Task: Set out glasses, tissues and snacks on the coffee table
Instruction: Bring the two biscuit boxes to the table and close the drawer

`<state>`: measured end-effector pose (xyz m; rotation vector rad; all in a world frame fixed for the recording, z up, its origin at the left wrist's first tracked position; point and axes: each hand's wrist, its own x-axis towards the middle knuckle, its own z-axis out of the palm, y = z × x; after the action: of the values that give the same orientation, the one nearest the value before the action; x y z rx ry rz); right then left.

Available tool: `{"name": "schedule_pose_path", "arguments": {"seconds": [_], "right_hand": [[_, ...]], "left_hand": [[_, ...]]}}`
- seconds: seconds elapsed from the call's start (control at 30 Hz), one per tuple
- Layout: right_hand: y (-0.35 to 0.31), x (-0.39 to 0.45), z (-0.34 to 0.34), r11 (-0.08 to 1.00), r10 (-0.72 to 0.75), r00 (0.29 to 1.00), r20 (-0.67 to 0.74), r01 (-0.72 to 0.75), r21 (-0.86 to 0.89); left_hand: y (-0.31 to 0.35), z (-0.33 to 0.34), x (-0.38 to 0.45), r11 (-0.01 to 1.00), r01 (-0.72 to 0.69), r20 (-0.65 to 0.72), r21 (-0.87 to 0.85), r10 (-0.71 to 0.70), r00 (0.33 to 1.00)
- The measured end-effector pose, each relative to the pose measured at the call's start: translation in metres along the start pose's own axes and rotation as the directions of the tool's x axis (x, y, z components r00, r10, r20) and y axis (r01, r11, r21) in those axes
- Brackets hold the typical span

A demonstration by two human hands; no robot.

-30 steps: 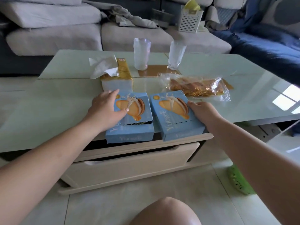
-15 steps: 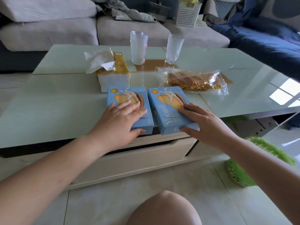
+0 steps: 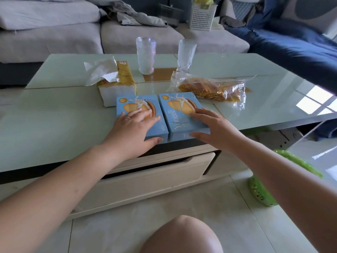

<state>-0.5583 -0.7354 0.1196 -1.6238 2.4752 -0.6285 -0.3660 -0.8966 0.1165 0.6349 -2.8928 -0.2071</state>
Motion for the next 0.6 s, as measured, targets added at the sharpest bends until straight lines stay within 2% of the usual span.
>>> {"name": "schedule_pose_path", "arguments": {"seconds": [0.13, 0.27, 0.33, 0.43, 0.6], "right_hand": [[-0.009, -0.018, -0.018, 0.956, 0.135, 0.973, -0.185, -0.078, 0.282], [-0.008, -0.063, -0.041, 0.798, 0.315, 0.901, -0.297, -0.082, 0.598], [-0.003, -0.099, -0.055, 0.726, 0.405, 0.847, -0.346, -0.068, 0.684], [0.011, -0.169, -0.078, 0.709, 0.496, 0.760, -0.420, -0.076, 0.701], [0.034, -0.310, -0.111, 0.613, 0.691, 0.536, -0.485, -0.079, 0.786]], "left_hand": [[0.023, -0.019, -0.003, 0.964, -0.106, -0.208, -0.244, 0.055, 0.976], [0.082, -0.031, -0.002, 0.778, -0.247, -0.233, -0.578, 0.132, 0.963], [0.121, -0.031, 0.000, 0.654, -0.287, -0.220, -0.700, 0.185, 0.958], [0.187, -0.024, -0.002, 0.499, -0.313, -0.186, -0.809, 0.288, 0.939], [0.309, -0.009, -0.027, 0.330, -0.326, -0.117, -0.886, 0.521, 0.845]]}}
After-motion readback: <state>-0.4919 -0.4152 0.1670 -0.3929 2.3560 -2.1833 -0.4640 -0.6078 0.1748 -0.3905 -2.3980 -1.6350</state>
